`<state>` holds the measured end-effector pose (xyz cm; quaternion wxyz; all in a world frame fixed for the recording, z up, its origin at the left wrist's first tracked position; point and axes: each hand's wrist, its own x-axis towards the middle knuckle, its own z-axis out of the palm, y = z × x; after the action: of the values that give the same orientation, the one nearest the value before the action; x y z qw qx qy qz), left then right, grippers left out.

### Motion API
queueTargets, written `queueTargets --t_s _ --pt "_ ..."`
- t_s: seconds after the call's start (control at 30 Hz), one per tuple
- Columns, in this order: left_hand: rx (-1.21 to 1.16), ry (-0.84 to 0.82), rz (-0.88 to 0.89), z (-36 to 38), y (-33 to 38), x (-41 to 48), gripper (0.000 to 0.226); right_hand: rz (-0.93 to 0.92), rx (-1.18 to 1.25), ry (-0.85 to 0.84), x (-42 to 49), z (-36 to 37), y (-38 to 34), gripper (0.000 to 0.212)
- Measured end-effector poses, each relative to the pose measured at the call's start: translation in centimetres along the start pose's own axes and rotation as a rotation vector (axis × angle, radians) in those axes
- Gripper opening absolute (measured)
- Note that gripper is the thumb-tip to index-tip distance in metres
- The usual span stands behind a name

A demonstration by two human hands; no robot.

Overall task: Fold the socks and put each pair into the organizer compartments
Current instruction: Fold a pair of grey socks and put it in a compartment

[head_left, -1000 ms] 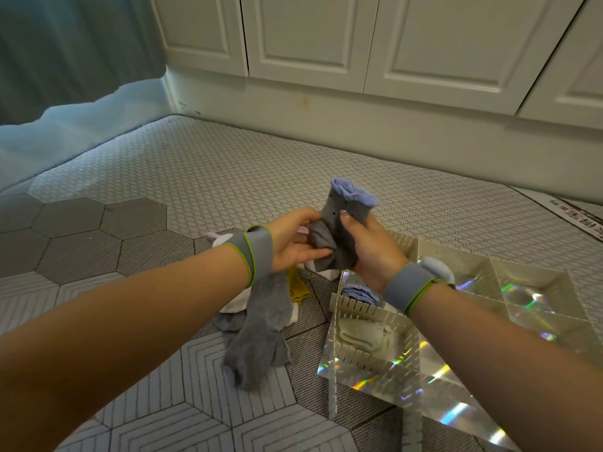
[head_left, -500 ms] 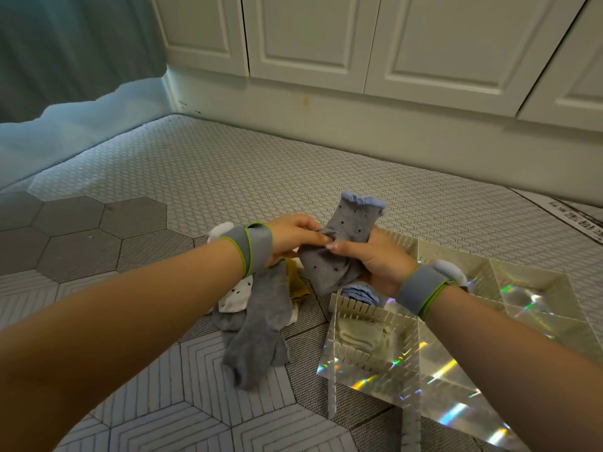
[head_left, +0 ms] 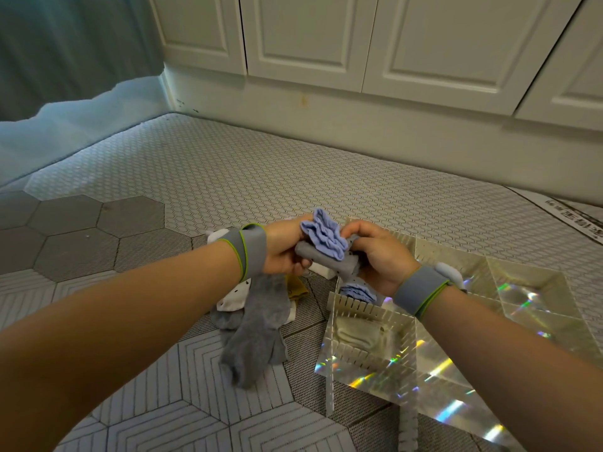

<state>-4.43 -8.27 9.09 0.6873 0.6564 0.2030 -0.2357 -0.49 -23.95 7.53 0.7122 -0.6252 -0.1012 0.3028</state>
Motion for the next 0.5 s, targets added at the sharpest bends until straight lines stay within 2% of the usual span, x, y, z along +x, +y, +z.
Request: queueTargets --t_s 0.07,0.13,0.23,0.3,0.37,0.43,0.5 --pt "-0.073 -0.071 0.033 -0.1 0.0 -0.2 0.035 0.024 0.023 -0.027 0.0 -0.5 -0.2 0.057" --pt "-0.110 -0.099 0.088 -0.3 -0.2 0.0 0.030 0.036 0.063 -0.053 0.0 -0.8 -0.3 0.057" --pt "-0.163 -0.148 0.128 -0.6 -0.3 -0.1 0.032 0.061 0.091 -0.052 -0.1 -1.1 -0.7 0.035" --pt "-0.129 -0.207 0.102 -0.7 -0.1 -0.2 0.025 0.075 0.068 -0.041 -0.2 -1.3 -1.0 0.023" --pt "-0.006 -0.163 0.053 -0.3 0.2 -0.3 0.024 0.074 -0.142 -0.016 -0.1 -1.8 -0.9 0.024" --pt "0.181 -0.041 0.060 0.5 0.3 -0.2 0.025 0.036 -0.406 0.030 -0.2 -2.2 -0.5 0.028" --pt "0.232 -0.004 0.099 1.5 0.1 0.1 0.030 -0.002 -0.461 0.088 -0.3 -2.4 -0.3 0.023"
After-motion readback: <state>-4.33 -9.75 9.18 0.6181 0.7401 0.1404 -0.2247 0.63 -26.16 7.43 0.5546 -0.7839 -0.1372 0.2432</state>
